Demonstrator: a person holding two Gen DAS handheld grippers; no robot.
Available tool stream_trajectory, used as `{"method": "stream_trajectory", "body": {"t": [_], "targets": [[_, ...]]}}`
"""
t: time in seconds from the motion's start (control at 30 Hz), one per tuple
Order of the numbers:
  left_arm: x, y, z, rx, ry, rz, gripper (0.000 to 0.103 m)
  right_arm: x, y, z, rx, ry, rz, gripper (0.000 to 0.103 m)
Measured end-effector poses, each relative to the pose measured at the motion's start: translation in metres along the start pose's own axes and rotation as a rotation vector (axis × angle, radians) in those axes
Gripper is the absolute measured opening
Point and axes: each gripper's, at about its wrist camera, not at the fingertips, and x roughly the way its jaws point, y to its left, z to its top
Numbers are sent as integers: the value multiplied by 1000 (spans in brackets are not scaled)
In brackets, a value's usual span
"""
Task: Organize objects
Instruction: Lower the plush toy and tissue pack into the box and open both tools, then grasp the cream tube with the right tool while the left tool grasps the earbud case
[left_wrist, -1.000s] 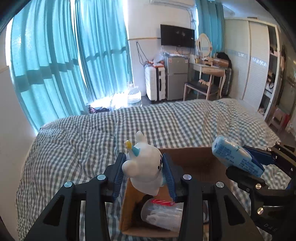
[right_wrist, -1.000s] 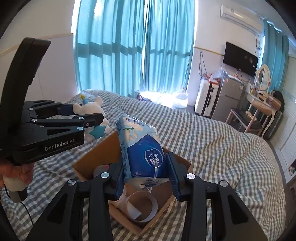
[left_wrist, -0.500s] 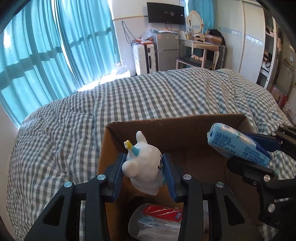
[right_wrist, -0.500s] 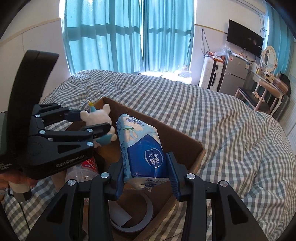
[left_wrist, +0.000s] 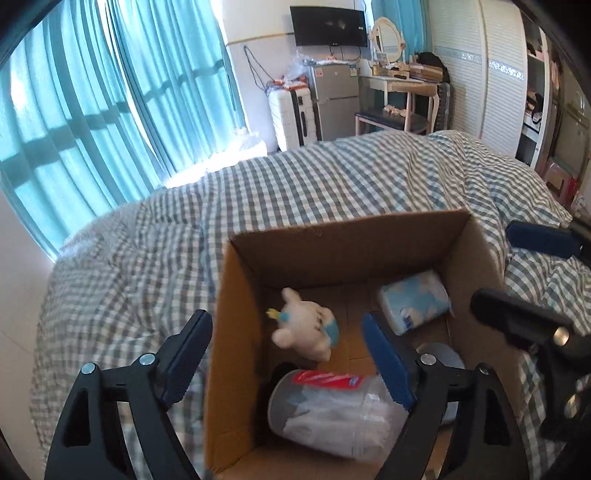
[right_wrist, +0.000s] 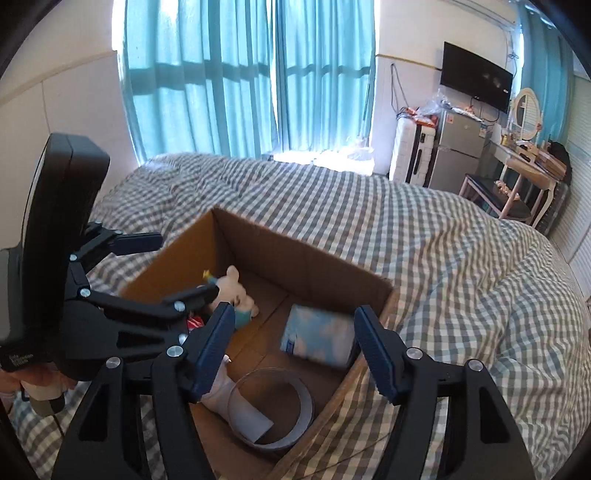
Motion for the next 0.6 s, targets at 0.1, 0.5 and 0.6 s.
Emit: {"method": "stream_trajectory", "body": {"t": [0.1, 0.5, 0.6], "targets": [[-26, 0, 2, 7, -20, 22, 87, -31, 1, 4, -17, -41, -43, 67], [-161, -5, -15, 2, -136, 16, 99, -187, 34, -5, -79, -193, -72, 70], [-185, -8, -35, 8, -152, 12, 99, -213, 52, -22, -125, -189, -58, 71]]}}
